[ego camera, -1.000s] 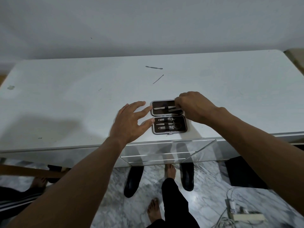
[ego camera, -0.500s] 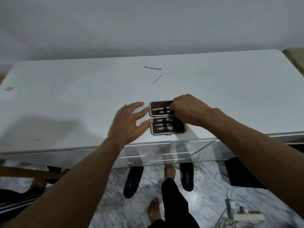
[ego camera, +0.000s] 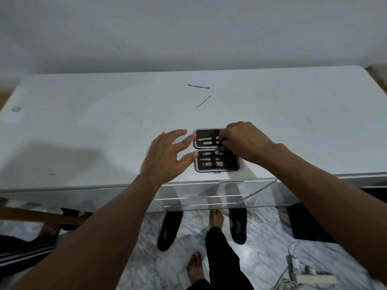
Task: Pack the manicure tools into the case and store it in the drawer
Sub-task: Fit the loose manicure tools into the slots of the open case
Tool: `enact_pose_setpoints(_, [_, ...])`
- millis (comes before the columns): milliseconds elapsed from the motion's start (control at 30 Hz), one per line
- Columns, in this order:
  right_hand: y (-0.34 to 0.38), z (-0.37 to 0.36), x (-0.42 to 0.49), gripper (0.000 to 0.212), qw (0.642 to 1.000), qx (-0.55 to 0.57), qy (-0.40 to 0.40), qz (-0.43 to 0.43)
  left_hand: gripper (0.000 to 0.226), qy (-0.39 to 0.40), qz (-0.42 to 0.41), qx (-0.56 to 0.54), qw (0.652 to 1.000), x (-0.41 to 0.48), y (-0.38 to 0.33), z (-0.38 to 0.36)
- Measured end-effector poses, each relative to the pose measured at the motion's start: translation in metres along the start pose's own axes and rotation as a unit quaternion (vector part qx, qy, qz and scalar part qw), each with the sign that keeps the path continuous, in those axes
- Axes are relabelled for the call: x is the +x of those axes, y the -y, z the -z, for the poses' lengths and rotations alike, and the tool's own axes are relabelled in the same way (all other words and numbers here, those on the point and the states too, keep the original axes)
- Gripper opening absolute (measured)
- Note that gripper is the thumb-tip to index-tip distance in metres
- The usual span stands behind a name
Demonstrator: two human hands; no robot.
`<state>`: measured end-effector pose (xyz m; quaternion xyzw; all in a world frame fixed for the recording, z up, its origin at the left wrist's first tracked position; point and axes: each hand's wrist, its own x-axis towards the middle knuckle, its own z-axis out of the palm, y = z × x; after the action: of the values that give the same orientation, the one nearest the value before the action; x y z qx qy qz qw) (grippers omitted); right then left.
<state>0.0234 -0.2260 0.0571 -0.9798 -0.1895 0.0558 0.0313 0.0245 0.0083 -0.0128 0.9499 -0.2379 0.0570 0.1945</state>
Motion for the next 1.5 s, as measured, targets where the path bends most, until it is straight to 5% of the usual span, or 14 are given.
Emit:
enact_pose_setpoints(367, [0.007,-0.005,0.003,0.033,0.999,0.044,0.004,-0.016,0.052,-0.006,0.001,-0.011,1.0,0.0,0.0,0.001])
enact_pose_setpoints(1500, [0.001,-0.008,-0.001,0.025,0.998,0.055,-0.015,-0.026,0.05,0.0,-0.014,0.0,1.0,0.0,0.001,0.002])
